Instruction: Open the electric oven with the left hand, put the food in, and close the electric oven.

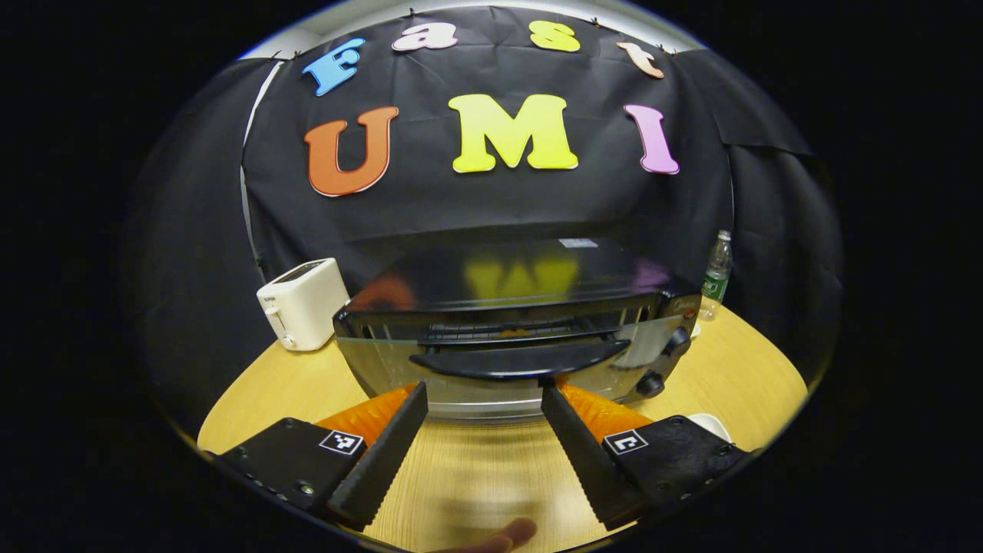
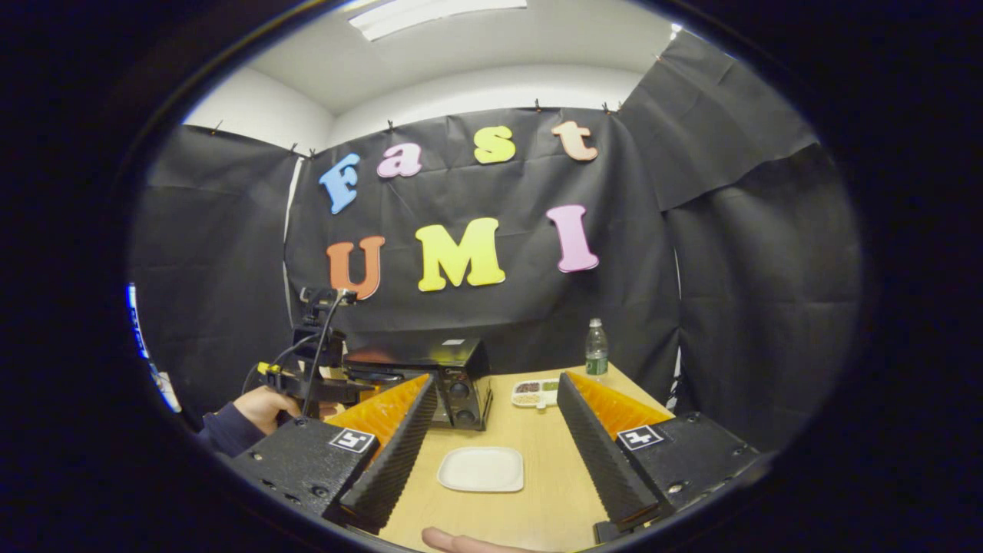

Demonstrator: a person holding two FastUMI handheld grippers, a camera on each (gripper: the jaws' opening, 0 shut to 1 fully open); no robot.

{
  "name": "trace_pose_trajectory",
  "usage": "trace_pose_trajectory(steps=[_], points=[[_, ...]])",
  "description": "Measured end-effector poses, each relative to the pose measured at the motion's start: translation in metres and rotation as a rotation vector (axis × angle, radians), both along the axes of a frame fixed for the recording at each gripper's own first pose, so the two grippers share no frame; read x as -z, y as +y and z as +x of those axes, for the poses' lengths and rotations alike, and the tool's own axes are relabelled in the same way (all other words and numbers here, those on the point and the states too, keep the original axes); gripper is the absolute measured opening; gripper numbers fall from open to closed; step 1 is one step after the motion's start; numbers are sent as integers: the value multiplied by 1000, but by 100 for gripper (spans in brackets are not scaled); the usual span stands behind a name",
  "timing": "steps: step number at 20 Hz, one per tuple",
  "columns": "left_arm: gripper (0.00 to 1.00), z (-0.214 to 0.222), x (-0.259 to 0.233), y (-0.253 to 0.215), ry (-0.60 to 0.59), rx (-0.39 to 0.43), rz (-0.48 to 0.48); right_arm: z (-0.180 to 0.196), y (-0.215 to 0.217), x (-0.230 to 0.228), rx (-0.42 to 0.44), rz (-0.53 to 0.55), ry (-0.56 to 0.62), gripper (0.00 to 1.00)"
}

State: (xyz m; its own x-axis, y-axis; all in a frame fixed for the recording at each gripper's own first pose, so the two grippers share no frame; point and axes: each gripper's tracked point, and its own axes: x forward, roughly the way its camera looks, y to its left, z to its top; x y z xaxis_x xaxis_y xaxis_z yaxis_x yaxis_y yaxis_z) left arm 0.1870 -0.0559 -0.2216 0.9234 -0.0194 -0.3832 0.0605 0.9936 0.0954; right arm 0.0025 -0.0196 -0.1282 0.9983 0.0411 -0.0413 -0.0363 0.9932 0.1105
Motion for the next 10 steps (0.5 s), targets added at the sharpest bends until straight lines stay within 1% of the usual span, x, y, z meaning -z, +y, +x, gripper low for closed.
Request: trace_pose_trajectory(steps=[3,6,7,8,10], points=[[98,-21,-31,-9,-64,33,-30,-2,3,-2,-5,1,0,96],[97,-54,-57,-7,-97,31,-33,-7,7,-6,-3,-5,-3,96],[100,-65,-67,-7,-115,30,-37,-9,9,-7,-3,-7,-5,96],[97,-76,-77,-4,-139,26,-39,-11,10,-9,-2,-10,-8,96],[97,-98,-95,-1,-177,21,-44,-17,14,-15,-6,-17,-17,96]])
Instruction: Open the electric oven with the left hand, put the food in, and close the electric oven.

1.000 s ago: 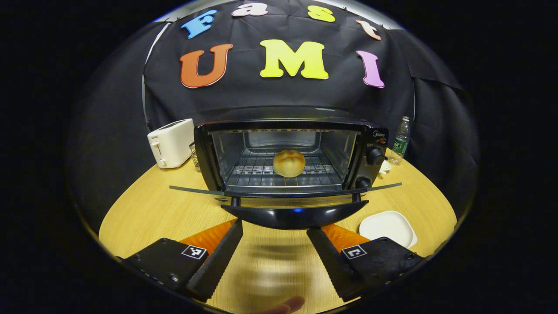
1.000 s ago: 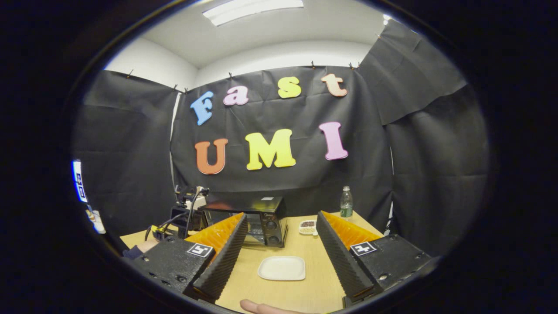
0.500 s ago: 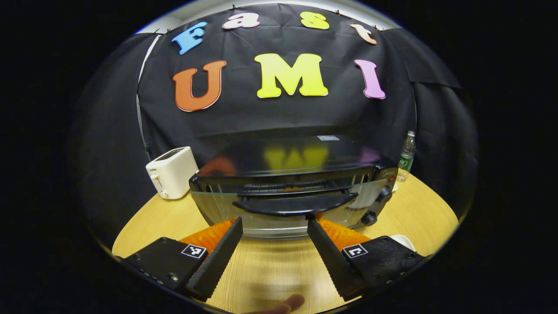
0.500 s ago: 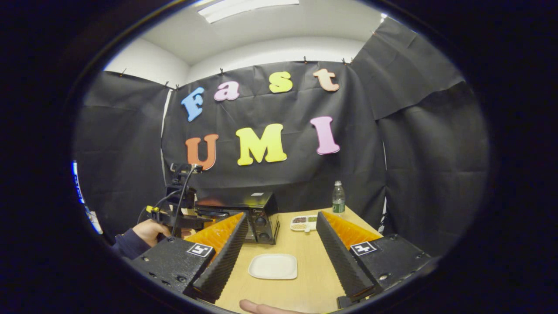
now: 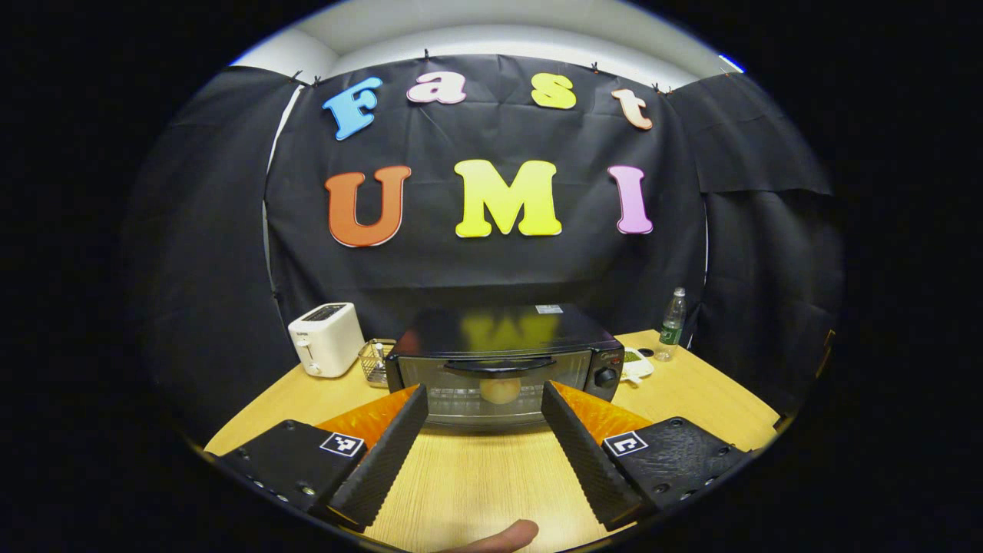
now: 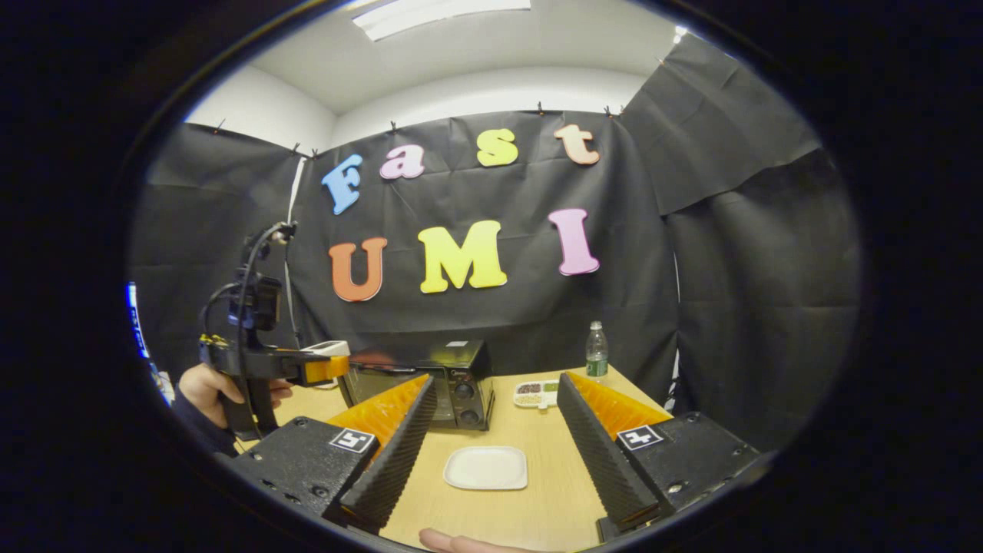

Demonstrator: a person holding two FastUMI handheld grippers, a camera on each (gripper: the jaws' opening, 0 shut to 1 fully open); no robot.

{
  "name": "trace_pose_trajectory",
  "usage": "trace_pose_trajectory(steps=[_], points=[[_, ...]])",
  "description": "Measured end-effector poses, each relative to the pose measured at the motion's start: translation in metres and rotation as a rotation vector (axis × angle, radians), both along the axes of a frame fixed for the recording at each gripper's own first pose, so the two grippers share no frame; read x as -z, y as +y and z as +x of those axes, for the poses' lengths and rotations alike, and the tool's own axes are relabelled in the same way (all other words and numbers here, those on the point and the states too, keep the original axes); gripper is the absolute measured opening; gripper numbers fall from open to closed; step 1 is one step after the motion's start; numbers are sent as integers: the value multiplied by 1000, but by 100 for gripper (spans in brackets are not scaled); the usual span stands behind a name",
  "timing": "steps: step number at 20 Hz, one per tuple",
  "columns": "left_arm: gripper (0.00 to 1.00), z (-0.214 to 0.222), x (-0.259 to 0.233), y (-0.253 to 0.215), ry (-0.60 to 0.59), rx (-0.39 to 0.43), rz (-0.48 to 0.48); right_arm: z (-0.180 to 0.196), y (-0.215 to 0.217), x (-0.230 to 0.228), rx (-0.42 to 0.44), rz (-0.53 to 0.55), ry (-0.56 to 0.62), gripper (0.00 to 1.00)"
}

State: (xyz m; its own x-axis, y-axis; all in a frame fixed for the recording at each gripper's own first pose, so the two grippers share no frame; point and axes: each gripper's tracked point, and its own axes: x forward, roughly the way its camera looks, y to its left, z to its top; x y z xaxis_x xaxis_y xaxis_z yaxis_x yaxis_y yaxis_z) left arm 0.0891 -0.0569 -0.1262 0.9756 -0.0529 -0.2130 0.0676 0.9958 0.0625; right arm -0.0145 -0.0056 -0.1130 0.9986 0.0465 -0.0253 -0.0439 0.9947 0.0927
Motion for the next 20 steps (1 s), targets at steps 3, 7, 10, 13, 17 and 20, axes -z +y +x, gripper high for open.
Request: trace_pose_trajectory(steps=[3,7,10,13,17,20], points=[[97,-31,-29,9,-68,-12,-7,-5,7,-7,-9,-15,-12,96],[97,-65,-58,12,-150,-13,0,-12,8,-11,8,-19,-17,95],[97,-85,-67,18,-170,-18,-5,-16,12,-4,-4,4,11,96],[97,-103,-72,20,-192,-19,-17,-15,6,-2,15,9,29,96],[97,-129,-63,25,-197,-17,-57,-14,5,-1,33,-4,36,95],[97,-132,-62,41,-261,-72,-99,-15,2,-3,60,-39,15,96]])
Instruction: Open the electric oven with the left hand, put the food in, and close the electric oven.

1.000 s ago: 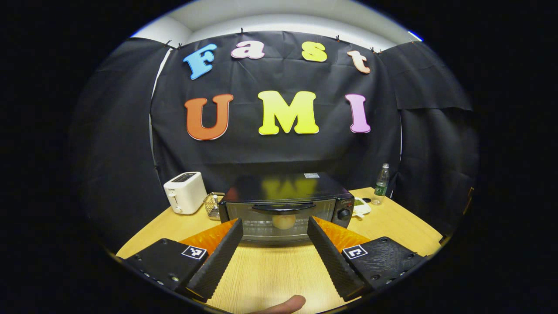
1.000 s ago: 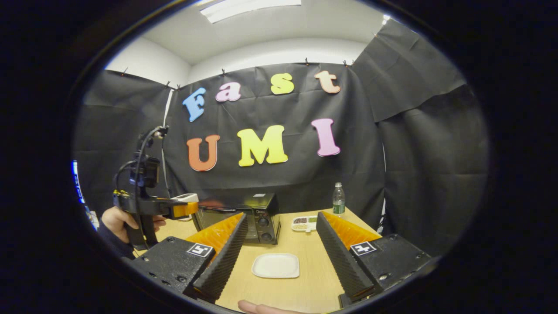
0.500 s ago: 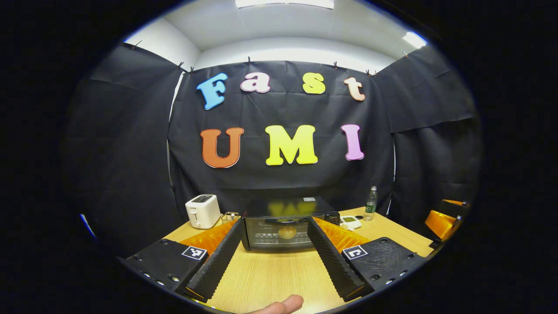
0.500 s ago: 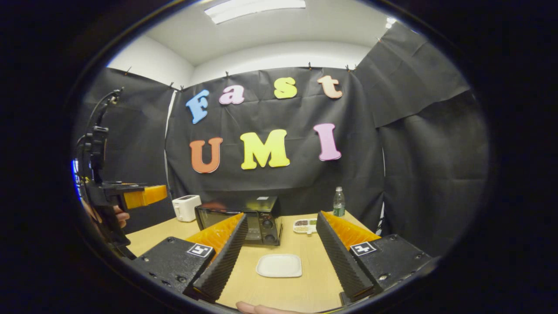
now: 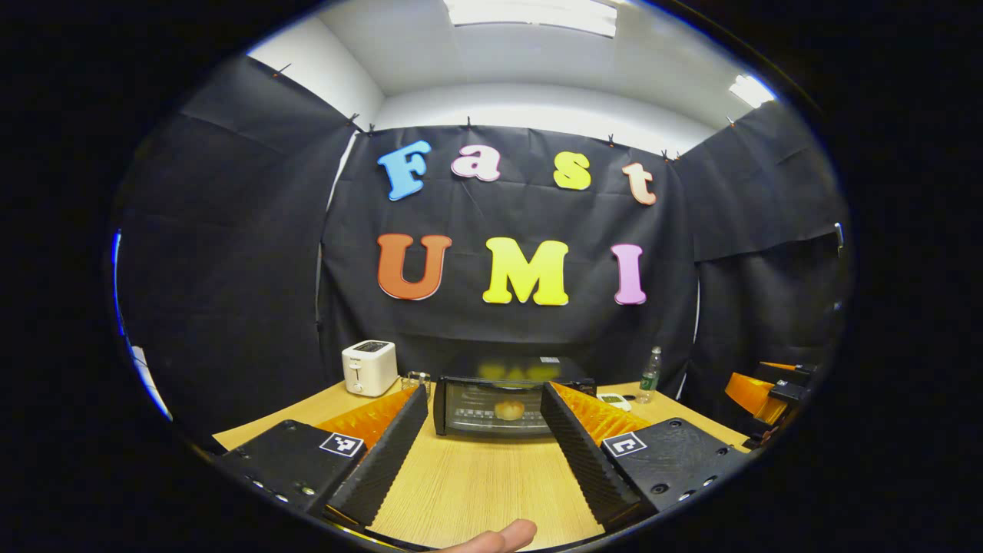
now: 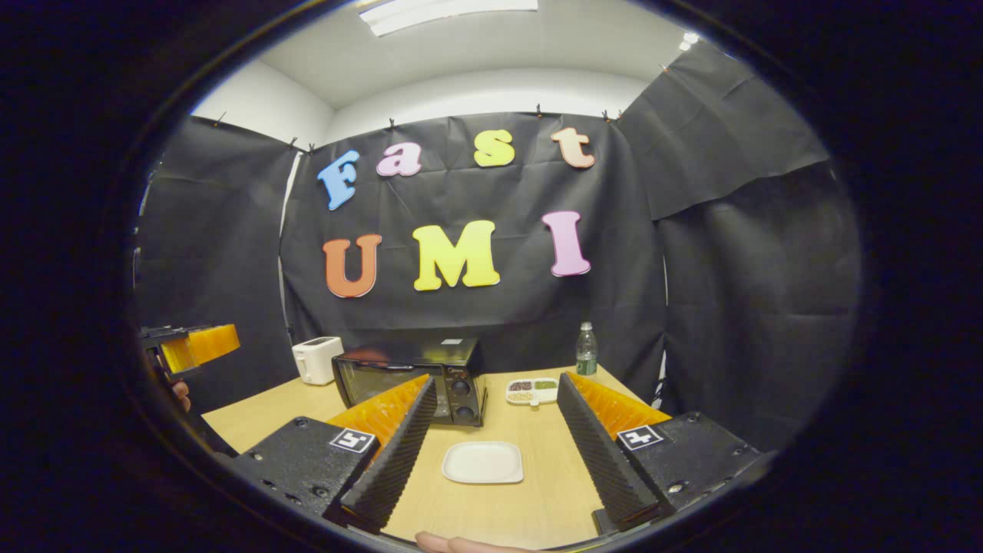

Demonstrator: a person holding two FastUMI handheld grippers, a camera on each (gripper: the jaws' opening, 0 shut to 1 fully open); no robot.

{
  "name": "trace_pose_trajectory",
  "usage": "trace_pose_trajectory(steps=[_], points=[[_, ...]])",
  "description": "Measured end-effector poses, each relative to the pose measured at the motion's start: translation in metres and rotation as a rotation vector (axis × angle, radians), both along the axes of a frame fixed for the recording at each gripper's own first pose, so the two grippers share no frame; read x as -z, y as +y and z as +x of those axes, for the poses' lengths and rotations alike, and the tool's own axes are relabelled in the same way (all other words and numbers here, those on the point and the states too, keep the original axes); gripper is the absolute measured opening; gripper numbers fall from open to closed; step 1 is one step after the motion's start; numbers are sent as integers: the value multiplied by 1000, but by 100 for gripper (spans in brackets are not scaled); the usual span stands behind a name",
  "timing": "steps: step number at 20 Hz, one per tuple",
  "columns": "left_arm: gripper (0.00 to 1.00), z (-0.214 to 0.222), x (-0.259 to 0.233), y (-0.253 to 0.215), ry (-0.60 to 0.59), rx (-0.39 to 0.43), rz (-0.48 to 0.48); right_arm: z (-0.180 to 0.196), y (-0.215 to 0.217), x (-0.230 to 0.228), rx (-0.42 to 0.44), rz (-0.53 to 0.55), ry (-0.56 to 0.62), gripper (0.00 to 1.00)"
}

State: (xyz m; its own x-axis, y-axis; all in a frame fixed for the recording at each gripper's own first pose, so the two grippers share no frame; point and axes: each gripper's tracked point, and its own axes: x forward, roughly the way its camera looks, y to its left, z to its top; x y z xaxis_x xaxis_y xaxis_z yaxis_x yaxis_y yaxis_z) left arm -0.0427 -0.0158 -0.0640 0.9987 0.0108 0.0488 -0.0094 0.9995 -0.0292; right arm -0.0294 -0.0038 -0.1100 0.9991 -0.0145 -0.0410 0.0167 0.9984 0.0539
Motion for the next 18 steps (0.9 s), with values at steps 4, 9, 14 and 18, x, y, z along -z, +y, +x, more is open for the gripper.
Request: trace_pose_trajectory(steps=[4,9,14,18], points=[[94,-2,23,9,49,-11,34,-1,4,2,-9,-15,5,96],[94,-4,26,0,64,24,36,-2,5,-1,-6,-17,-3,96],[94,0,37,5,84,13,53,0,10,7,-15,-41,9,96],[94,-1,41,4,102,18,45,2,9,10,-15,-42,18,96]])
